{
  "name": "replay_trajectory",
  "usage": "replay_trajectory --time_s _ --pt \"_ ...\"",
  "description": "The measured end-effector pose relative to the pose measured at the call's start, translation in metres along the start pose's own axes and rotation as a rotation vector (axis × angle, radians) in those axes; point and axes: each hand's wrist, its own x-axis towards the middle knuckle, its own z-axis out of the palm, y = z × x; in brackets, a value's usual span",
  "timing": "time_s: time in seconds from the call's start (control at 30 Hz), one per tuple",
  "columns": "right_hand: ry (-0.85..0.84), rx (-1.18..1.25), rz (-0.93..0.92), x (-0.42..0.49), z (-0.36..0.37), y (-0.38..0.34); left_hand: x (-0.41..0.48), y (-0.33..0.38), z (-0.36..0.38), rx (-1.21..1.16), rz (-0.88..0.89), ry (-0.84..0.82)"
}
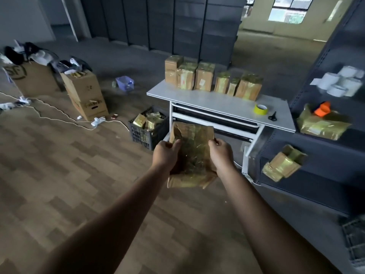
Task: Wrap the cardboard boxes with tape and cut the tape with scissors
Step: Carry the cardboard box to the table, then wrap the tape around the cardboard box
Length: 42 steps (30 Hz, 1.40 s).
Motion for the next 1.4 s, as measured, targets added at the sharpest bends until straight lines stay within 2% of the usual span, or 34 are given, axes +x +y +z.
replay_trajectory --time_s 0.17,0.47,0.87,1.17,1.4 --pt "0.007 -0.012 0.004 0.113 0.039 -0.013 0.115 0.007 0.037 -0.061 -0.026 -0.049" --pt "0.145 -0.132 0.027 0.319 0.085 -0.057 0.33 0.055 0.111 -0.128 -0.011 -0.169" --pt "0.197 -0.098 0.081 0.552 0.1 -0.057 0.537 0.101 0.243 -0.007 -0.015 -0.246" --pt "0.078 0.007 0.176 0.728 0.093 -0.038 0.656 0.121 0.348 0.077 -0.053 -0.23" --pt "-0.015 0.005 0.34 0.804 0.107 -0.012 0.724 0.103 0.396 0.101 -0.145 -0.298"
